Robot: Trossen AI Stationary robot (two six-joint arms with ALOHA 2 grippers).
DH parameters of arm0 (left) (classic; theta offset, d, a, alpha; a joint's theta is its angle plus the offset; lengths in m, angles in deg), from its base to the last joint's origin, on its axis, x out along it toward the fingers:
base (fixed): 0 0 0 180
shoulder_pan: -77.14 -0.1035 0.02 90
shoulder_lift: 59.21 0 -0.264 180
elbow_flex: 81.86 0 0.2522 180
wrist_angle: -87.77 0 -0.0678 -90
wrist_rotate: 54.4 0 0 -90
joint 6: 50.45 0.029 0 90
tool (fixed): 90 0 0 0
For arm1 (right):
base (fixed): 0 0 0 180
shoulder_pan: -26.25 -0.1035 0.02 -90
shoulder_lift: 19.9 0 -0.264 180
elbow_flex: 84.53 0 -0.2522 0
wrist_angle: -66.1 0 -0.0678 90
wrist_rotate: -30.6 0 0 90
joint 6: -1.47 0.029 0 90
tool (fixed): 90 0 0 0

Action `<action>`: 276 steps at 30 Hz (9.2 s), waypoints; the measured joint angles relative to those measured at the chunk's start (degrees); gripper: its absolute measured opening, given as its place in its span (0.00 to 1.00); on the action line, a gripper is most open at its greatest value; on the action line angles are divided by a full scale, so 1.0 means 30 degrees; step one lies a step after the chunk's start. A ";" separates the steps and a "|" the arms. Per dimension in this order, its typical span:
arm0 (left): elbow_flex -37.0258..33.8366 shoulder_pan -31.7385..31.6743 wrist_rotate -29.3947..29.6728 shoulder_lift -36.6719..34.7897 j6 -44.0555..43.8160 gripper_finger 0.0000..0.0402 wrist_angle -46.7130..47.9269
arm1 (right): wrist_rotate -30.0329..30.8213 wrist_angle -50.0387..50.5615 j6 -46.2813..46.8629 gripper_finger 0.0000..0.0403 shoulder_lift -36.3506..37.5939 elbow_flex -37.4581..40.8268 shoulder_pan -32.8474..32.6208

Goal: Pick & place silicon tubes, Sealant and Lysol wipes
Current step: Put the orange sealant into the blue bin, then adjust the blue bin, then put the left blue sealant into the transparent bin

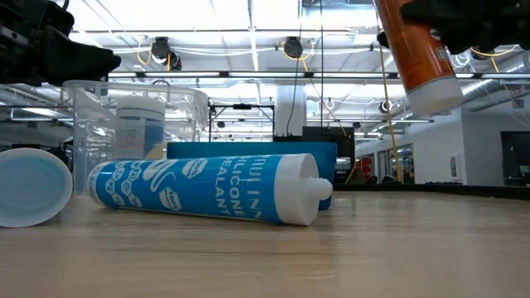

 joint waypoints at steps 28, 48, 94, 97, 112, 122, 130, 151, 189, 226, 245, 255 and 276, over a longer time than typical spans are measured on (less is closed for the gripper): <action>0.0000 -0.0004 0.0000 0.0000 0.0000 0.19 0.0004 | -0.0030 -0.5443 0.4449 0.48 -0.9195 -0.3987 0.4354; 0.0000 -0.0002 -0.0002 -0.0007 0.0002 0.19 0.0002 | 0.0029 -0.6628 0.3359 0.48 -1.5636 -0.5818 0.8210; 0.0000 -0.0004 0.0000 -0.0007 0.0000 0.19 -0.0002 | 0.4068 -0.4305 0.8977 0.50 -1.6604 -0.6339 0.2354; 0.0000 0.0004 0.0000 -0.0007 0.0000 0.19 -0.0004 | 0.4588 -0.4274 0.8621 0.50 -1.6604 -0.6346 0.2194; 0.0000 0.0003 0.0000 -0.0007 0.0001 0.19 -0.0003 | 0.5107 -0.3992 0.8428 0.53 -1.6611 -0.6346 0.2176; 0.0000 -0.0002 0.0000 -0.0007 0.0005 0.19 0.0004 | 0.5669 -0.3798 0.7765 0.69 -1.6662 -0.6291 0.2191; 0.0000 -0.0004 0.0000 -0.0007 0.0007 0.19 -0.0004 | 0.6209 -0.3902 0.7208 0.73 -1.6567 -0.6288 0.2403; 0.0000 -0.0004 0.0000 -0.0007 0.0000 0.19 -0.0003 | 0.9063 -0.6068 -0.2106 0.73 -1.4404 -0.6317 0.2810; 0.0000 -0.0003 0.0007 0.0000 0.0000 0.19 -0.0004 | -0.0549 1.5042 -0.0609 0.00 -1.3591 -1.1805 0.4096; 0.0000 0.0004 0.0000 0.0000 0.0000 0.19 -0.0004 | 0.0562 2.6425 0.5055 0.00 -1.3452 -1.1526 0.3960; 0.0000 -0.0004 0.0000 -0.0003 0.0004 0.19 -0.0004 | 0.4530 2.7534 0.7045 0.00 -0.5411 -1.1522 0.2682; 0.0000 -0.0004 0.0000 -0.0004 0.0003 0.19 -0.0004 | 0.9734 1.6239 0.1595 0.00 0.2156 -0.3770 0.2235; 0.0000 0.0000 0.0000 0.0000 0.0003 0.19 -0.0007 | -0.4175 -0.4410 -0.4227 0.00 0.4225 0.5338 0.8625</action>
